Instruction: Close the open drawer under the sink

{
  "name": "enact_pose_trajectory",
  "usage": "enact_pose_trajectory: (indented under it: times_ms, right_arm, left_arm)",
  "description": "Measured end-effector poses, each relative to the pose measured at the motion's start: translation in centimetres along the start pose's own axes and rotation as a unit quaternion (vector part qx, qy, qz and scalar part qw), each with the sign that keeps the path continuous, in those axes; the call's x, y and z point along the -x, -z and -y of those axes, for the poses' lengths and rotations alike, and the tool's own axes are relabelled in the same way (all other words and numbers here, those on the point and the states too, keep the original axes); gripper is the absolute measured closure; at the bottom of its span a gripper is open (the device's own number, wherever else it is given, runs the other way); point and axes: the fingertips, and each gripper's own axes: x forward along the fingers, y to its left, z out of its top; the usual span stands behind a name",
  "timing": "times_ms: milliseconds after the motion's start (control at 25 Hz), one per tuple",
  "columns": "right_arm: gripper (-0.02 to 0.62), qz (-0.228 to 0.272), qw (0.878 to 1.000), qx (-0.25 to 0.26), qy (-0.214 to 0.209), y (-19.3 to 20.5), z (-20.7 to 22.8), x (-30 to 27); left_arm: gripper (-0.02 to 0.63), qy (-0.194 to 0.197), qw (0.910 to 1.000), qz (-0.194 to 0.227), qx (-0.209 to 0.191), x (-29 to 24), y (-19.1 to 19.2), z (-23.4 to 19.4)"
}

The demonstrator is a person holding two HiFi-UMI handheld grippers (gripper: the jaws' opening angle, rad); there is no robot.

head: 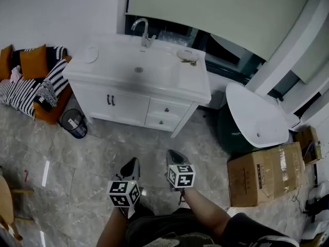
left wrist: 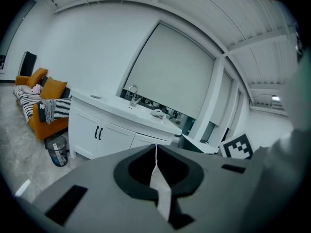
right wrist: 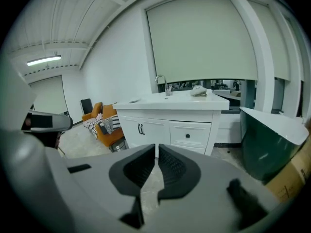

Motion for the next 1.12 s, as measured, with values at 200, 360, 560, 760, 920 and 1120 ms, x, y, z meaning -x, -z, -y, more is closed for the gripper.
enact_pose_trajectory:
  times_ms: [200, 360, 560, 760, 920, 1120]
  right_arm:
    - [0.557, 0.018, 0.999, 0.007, -0.033, -1.3, 0.2, 3.2]
    - [0.557, 0.032, 0.998, 0.017, -0.053, -1.5, 1.9, 6.4]
    - [0.560, 0.040, 0.997, 0.023, -0.067, -1.1, 4.7, 10.4]
    - [0.561, 0.053, 0.994, 0.038, -0.092, -0.7, 6.6, 14.4]
    - [0.561, 0.079, 0.989, 0.049, -0.113, 0.1, 8.7, 18.7]
    - [0.563, 0.079, 0.988, 0.049, -0.122, 3.0, 11.9, 23.1]
  left_arm:
    - [0.589, -0.008, 0.9998, 0.008, -0.018, 1.4, 0.0, 4.3]
    - [0.589, -0.021, 0.9994, 0.016, -0.024, 2.9, 0.9, 7.6]
    - [0.589, -0.038, 0.9984, 0.027, -0.032, 4.3, 2.1, 11.9]
    - [0.589, -0.058, 0.9969, 0.041, -0.034, 5.6, 3.4, 16.2]
    - [0.589, -0.066, 0.9962, 0.045, -0.033, 7.2, 6.4, 20.6]
    - [0.589, -0.083, 0.9951, 0.050, -0.017, 8.9, 10.0, 25.3]
